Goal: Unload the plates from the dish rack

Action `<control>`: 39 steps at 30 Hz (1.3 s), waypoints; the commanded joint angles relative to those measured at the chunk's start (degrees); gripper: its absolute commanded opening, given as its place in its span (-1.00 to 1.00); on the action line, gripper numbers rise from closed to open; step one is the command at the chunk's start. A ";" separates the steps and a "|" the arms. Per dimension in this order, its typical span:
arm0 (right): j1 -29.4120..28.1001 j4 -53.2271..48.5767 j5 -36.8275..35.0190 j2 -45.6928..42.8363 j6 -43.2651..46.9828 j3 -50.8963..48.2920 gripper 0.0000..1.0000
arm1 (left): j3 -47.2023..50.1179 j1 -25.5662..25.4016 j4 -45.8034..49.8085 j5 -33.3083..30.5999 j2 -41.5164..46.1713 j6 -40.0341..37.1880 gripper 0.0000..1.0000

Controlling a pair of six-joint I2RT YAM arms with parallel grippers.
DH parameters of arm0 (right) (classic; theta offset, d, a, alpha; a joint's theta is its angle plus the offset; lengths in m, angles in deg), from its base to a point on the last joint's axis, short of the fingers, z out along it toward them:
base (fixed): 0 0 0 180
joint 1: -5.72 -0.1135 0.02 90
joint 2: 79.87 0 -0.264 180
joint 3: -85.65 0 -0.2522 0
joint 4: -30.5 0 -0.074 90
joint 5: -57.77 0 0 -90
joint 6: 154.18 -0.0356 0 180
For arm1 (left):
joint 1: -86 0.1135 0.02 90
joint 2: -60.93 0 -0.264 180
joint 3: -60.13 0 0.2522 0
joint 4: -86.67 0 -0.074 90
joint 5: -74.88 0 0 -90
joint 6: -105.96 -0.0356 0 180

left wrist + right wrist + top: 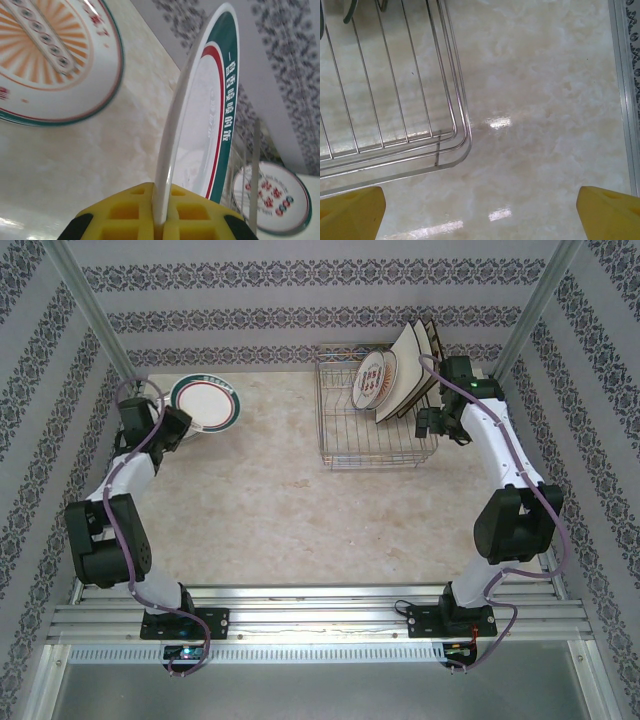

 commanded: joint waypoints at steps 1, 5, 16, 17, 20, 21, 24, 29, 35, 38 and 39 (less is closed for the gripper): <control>0.19 -1.37 -0.07 -0.15 1.73 -0.17 0.96 | 1.12 3.43 -8.11 -2.26 0.79 4.64 -1.00; 0.17 -1.04 0.37 -0.28 2.00 -0.63 0.96 | 1.45 6.28 -13.05 1.57 -2.70 8.17 -1.00; -0.87 -0.90 2.15 0.93 1.84 0.13 0.96 | -0.58 8.14 -18.67 1.51 -10.24 10.42 -1.00; -1.01 -0.69 3.06 0.87 1.91 0.37 0.96 | -0.76 8.14 -18.91 1.19 -10.56 10.52 -1.00; -1.57 -0.57 4.05 0.86 1.99 0.99 0.96 | -0.85 8.14 -20.07 0.71 -11.75 11.14 -1.00; -1.72 -0.61 4.07 0.95 1.99 1.25 0.96 | -1.05 8.13 -20.08 0.66 -12.01 11.20 -1.00; -2.00 -0.68 4.20 1.28 1.99 1.75 0.96 | -1.75 8.14 -19.35 0.07 -12.42 10.58 -1.00; -2.72 -0.68 4.30 2.08 1.81 2.49 0.96 | -2.99 8.14 -18.30 -1.10 -13.56 9.84 -1.00; -3.43 -0.99 4.17 2.96 1.80 3.17 0.96 | -4.83 8.14 -17.42 -1.80 -15.91 9.40 -1.00; -3.52 -0.95 4.14 3.01 1.86 3.28 0.96 | -5.20 8.14 -16.90 -2.70 -16.34 8.95 -1.00; -3.48 -0.96 4.14 2.99 1.91 3.37 0.96 | -5.36 8.14 -16.94 -2.89 -16.68 8.88 -1.00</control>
